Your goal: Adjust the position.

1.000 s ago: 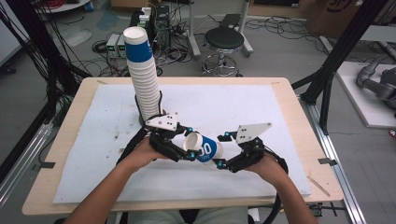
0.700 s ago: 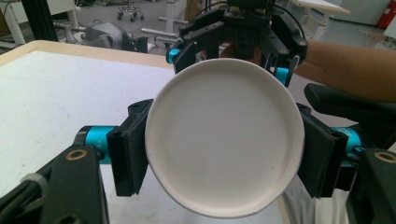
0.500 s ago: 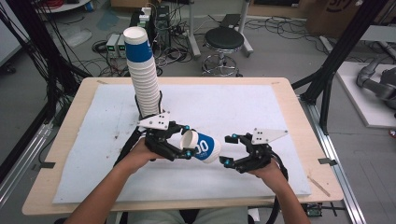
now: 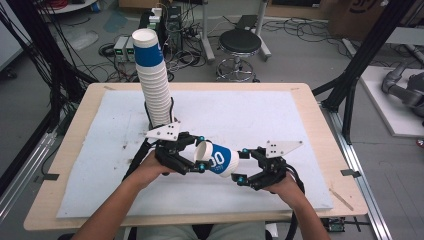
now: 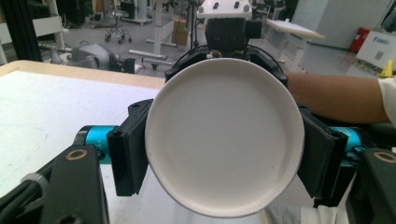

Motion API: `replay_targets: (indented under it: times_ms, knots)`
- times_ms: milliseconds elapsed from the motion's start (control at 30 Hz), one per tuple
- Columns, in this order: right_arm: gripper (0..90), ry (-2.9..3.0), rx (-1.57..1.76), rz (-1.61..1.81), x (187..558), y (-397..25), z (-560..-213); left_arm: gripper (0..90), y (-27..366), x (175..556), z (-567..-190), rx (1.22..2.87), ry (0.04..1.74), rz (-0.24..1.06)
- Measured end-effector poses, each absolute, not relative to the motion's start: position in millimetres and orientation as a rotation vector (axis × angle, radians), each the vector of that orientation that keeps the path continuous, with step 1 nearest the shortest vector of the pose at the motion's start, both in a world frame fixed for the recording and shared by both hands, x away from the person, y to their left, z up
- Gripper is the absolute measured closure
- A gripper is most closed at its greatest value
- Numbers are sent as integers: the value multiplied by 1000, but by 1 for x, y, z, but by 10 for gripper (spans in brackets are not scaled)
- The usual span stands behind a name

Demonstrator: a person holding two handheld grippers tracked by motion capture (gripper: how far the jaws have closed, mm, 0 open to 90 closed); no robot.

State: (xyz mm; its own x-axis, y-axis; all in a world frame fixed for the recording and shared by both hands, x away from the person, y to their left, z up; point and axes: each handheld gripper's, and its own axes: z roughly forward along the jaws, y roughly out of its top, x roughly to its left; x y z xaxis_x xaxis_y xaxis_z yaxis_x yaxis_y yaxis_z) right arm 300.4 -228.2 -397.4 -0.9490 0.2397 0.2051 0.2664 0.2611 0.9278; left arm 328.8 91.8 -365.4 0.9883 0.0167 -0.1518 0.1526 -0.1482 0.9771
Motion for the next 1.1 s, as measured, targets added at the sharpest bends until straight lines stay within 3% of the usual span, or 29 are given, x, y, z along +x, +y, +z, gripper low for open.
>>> replay_targets:
  times_ms: [367,1100]
  knots:
    - [169,-2403,-439,-1854,298,-221,-398,297,84,326,-369,1652,107,-170]
    - [307,-2426,-427,-1851,300,-231,-394,309,84,323,-374,1761,129,-146]
